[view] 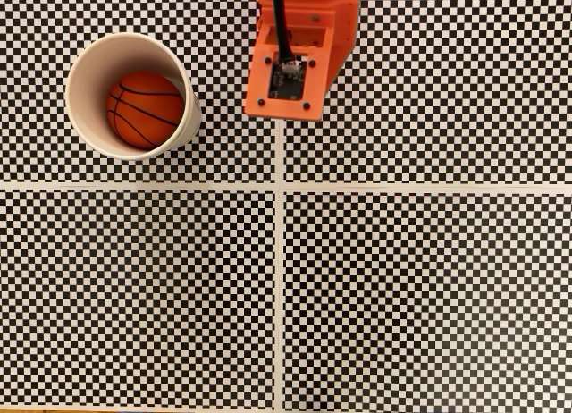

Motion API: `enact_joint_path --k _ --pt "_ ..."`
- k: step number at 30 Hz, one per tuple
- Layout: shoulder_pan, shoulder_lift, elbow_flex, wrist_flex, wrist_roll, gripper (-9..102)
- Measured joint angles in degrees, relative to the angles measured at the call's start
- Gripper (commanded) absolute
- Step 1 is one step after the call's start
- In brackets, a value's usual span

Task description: Grasp basketball and place into cup.

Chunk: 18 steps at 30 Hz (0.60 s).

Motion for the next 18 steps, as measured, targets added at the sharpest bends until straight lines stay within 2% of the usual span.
enact_joint_path --k 4,18 --pt "0.09 0.0 0.0 4.13 -0.7 0" --pt "1.14 0.0 0.09 5.62 -6.5 0"
